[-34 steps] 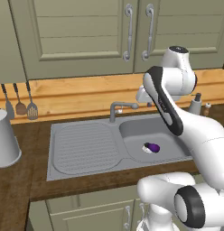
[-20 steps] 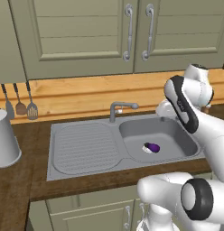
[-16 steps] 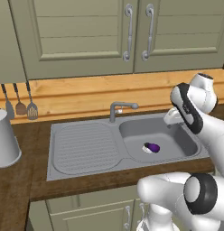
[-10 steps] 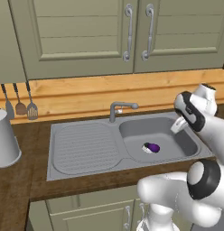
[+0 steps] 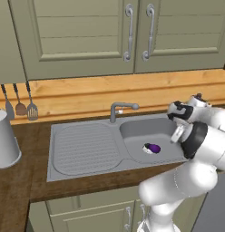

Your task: Pick the eggplant from the sink and place it in the bowl. Then pick the bowl and place it in the microwave. Then close the microwave door and press the start button.

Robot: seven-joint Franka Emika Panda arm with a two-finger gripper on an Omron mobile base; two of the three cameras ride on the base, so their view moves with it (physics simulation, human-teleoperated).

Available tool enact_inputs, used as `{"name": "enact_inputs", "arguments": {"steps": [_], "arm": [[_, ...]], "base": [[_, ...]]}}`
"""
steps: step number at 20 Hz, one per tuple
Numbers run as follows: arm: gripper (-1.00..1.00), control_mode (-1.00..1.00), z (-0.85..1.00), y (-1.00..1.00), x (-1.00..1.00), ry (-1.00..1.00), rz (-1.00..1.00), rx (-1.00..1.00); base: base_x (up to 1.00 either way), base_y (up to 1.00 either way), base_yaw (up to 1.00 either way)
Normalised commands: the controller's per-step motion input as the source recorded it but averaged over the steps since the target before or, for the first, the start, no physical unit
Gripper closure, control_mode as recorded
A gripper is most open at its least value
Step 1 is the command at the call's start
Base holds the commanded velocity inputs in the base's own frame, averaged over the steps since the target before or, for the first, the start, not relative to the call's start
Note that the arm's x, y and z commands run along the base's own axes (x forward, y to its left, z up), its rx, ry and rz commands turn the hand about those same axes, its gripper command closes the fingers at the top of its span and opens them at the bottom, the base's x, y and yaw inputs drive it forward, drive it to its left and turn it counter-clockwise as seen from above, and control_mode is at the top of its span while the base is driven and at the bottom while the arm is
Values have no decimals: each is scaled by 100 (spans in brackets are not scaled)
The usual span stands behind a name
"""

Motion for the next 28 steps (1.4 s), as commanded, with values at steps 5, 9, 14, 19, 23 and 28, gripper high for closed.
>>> {"name": "enact_inputs", "arguments": {"steps": [5, 9, 14, 19, 23, 28], "arm": [[-100, -100, -62, 0, 70, 0, 4, 0], [-100, -100, -68, 0, 49, 0, 0, 3], [-100, -100, -61, 0, 50, 0, 0, 2], [-100, -100, -56, 0, 63, 0, 0, 0], [-100, -100, -56, -4, 74, 0, -1, 0], [-100, -100, -59, -7, 54, 1, -1, 0]], "base": [[0, 0, 0], [0, 0, 0], [0, 0, 0], [0, 0, 0], [0, 0, 0], [0, 0, 0]]}}
